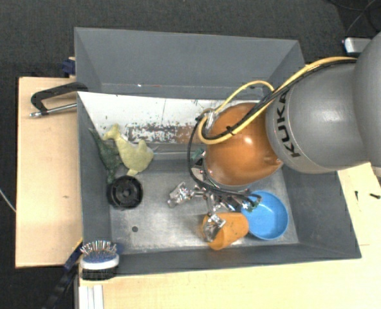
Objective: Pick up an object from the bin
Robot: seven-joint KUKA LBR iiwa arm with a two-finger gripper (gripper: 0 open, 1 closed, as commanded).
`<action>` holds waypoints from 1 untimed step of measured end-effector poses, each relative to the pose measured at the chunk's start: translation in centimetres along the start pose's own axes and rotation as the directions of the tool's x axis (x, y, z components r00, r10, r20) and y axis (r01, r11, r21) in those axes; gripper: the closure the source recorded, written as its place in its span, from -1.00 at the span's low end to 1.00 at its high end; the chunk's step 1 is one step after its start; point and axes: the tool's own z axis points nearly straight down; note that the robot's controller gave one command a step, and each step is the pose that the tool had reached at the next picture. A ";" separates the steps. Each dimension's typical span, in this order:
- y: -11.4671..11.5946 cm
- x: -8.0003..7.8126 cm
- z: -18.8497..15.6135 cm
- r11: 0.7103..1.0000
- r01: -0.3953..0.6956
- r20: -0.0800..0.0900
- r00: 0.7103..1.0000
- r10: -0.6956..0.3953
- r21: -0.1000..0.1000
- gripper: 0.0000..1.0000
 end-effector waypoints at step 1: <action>-5.5 2.0 -5.4 0.989 0.148 0.002 0.989 -0.148 0.006 -1.00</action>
Offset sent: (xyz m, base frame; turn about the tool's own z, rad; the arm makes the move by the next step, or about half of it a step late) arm 0.0201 -0.0539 0.0515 -0.1534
